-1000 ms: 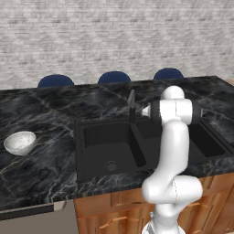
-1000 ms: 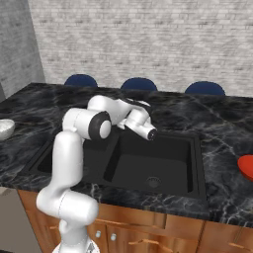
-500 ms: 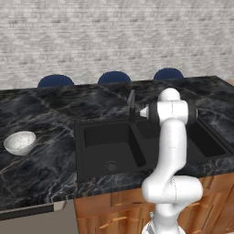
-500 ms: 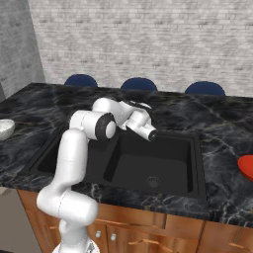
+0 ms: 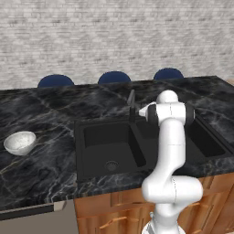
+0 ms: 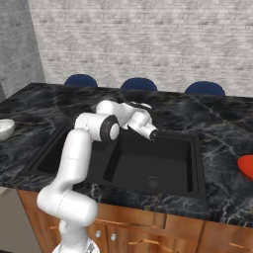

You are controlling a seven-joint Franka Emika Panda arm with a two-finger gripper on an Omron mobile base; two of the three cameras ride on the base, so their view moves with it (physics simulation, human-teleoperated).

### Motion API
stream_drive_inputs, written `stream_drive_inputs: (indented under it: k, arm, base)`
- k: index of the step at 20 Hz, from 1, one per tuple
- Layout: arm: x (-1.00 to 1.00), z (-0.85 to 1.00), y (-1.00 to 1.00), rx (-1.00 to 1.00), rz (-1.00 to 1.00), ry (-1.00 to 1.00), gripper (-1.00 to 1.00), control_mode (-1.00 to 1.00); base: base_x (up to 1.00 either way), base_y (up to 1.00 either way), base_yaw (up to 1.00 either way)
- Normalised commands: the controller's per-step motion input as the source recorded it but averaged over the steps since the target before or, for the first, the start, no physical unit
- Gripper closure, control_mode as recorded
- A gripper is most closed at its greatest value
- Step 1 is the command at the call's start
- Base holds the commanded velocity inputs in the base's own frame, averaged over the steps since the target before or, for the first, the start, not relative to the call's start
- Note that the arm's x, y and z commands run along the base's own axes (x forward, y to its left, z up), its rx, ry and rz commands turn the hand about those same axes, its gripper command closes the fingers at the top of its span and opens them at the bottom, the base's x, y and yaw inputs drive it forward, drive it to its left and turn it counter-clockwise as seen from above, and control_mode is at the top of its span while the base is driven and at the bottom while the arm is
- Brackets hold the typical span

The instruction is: Rinse each bowl for a few seconds and place them down in the sink or on the counter.

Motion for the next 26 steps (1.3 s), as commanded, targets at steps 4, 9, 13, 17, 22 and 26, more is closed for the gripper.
stream_drive_inputs:
  k: [4,9,13,17,22,26]
  arm:
    - [0.3,-0.1,0.0,0.0,0.0,0.0,-1.0,-1.0]
    - [0.22,-0.12,-0.01,0.0,0.0,0.02,1.0,-1.0]
    - [0.02,-0.07,-0.25,0.01,0.0,0.04,1.0,-1.0]
    - [0.0,-0.06,-0.45,0.03,-0.02,0.08,1.0,-1.0]
    - [0.0,-0.07,-0.57,0.04,-0.05,0.11,1.0,-1.0]
    - [0.0,-0.07,-0.62,0.05,-0.06,0.13,1.0,-1.0]
  base:
    - [0.0,0.0,0.0]
    - [0.0,0.0,0.0]
    - [0.0,0.0,0.0]
    - [0.0,0.0,0.0]
    - [0.0,0.0,0.0]
    - [0.0,0.0,0.0]
